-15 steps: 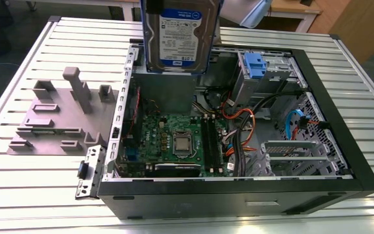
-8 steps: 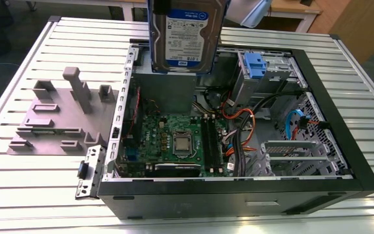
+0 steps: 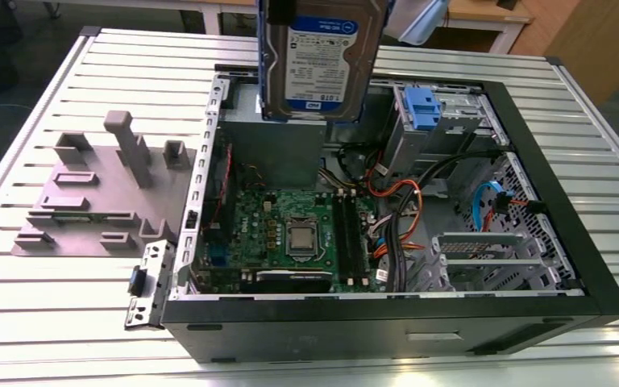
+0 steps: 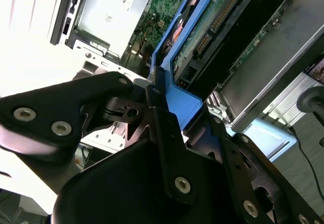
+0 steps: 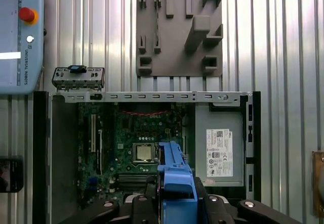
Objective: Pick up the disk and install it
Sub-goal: 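Pick up the disk, then insert the disk into the insertion slot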
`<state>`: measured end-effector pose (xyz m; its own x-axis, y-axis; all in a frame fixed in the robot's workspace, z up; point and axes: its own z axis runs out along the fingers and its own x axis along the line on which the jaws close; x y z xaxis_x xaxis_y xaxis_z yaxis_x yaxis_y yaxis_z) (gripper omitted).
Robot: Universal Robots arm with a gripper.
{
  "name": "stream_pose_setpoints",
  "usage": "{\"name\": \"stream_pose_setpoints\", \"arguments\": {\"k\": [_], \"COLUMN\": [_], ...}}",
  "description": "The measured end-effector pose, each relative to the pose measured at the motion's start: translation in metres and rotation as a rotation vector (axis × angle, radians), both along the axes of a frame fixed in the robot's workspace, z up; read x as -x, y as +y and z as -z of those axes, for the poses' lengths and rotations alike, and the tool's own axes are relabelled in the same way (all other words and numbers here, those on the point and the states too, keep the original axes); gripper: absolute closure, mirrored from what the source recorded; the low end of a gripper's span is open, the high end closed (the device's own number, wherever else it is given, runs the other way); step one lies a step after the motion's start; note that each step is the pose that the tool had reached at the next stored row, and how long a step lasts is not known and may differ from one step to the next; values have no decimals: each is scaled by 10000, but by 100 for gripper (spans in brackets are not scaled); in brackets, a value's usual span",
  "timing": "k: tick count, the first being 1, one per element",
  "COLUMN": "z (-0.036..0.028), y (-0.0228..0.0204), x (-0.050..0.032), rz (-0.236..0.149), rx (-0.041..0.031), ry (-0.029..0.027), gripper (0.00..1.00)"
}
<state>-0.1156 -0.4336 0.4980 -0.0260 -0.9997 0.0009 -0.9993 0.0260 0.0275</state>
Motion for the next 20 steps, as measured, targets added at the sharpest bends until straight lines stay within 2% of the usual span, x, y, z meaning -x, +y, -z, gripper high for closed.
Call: {"name": "stream_pose_setpoints", "arguments": {"k": [9, 12, 17, 20], "z": [11, 14, 14, 14], "y": [-74, -78, -78, -78], "x": [-177, -235, -244, -287], "rz": [3, 2, 3, 3], "rx": [-1, 1, 1, 1], "ry": [5, 7, 7, 7], "gripper": [64, 64, 64, 64]}}
